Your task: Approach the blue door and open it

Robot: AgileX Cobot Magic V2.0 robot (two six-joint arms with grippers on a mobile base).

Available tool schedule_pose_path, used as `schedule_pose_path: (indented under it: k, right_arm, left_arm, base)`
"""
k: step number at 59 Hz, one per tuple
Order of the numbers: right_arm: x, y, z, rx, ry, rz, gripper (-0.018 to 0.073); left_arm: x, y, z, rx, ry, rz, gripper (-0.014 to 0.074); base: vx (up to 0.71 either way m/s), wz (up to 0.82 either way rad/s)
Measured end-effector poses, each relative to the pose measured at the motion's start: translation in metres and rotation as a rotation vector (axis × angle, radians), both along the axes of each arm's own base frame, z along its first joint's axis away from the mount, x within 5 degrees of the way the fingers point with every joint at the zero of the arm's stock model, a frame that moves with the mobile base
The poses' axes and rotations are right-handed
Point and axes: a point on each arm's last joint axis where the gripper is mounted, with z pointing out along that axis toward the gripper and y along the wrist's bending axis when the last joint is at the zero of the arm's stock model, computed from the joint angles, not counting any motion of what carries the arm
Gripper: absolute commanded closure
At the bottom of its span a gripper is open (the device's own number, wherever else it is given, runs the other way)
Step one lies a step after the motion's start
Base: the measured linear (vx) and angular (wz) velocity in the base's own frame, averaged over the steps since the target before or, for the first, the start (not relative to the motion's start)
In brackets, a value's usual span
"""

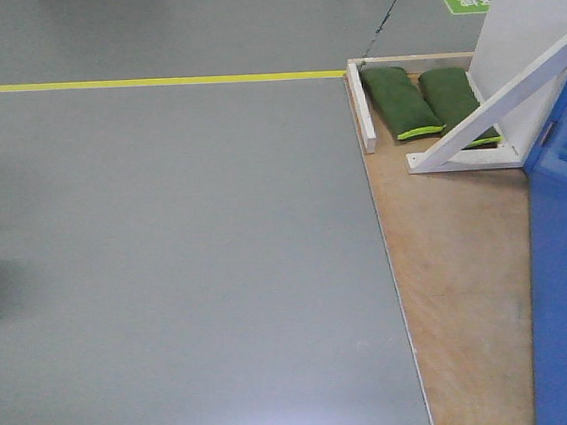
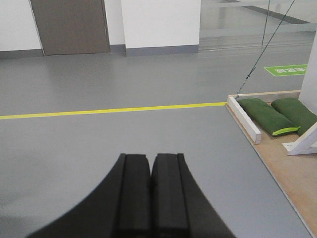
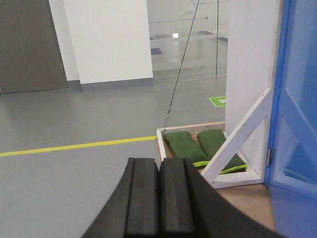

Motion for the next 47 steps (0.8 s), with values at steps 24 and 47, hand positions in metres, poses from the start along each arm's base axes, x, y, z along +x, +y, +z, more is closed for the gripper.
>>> schedule_pose_path:
  k: [24, 47]
  right_arm:
    - [0.0, 0.0, 0.0, 0.0, 0.0, 0.0, 0.0548]
    - [0.0, 0.0, 0.0, 0.0, 0.0, 0.0, 0.0548]
  left_arm:
    - [0.0, 0.0, 0.0, 0.0, 0.0, 0.0, 0.0524]
    - [0.0, 0.0, 0.0, 0.0, 0.0, 0.0, 0.0524]
  base:
    - [0.11, -0.01]
    - [0.04, 0.0]
